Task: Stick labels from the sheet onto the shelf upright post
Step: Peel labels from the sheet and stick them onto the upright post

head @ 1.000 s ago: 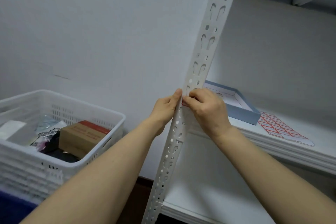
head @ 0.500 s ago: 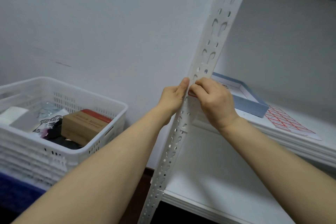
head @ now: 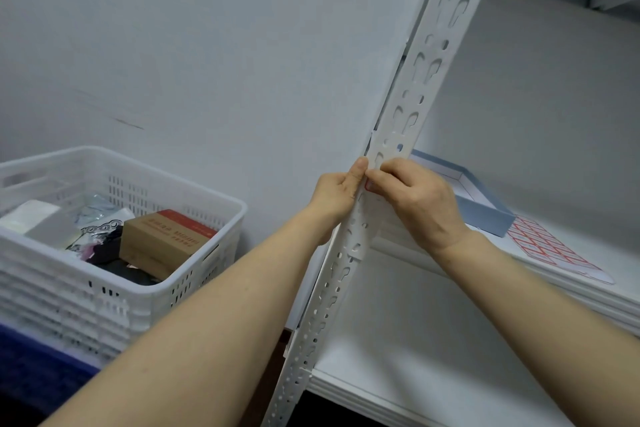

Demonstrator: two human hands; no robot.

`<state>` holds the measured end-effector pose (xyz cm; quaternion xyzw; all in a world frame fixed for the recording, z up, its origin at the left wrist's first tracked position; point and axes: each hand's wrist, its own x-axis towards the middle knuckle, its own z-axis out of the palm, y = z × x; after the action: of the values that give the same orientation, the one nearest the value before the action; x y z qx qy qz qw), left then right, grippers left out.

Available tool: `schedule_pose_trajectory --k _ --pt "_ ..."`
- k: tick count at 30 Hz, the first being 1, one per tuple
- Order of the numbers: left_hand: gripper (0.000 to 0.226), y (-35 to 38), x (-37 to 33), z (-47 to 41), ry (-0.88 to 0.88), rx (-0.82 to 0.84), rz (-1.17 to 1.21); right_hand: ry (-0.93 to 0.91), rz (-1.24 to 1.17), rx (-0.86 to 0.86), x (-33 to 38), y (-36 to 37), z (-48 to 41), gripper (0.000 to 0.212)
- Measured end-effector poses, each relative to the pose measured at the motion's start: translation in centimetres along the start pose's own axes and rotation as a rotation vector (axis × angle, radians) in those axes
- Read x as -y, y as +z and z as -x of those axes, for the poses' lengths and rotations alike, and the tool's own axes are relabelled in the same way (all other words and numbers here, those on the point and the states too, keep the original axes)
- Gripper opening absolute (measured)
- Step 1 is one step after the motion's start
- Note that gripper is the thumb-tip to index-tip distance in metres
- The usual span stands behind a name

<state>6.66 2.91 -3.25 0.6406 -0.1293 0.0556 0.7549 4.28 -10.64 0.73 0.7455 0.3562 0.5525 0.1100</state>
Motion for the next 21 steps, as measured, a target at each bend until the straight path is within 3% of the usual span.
schedule_pose_trajectory --k 6,21 --pt "0.07 -0.12 0.13 -0.24 -0.005 -0.002 -0.012 -0.036 0.054 0.023 -0.1 -0.15 -0.38 0.005" --pt "0.047 0.15 0.43 -0.62 -0.02 0.02 -0.015 0.067 -0.087 0.123 -0.27 0.03 -0.53 0.009"
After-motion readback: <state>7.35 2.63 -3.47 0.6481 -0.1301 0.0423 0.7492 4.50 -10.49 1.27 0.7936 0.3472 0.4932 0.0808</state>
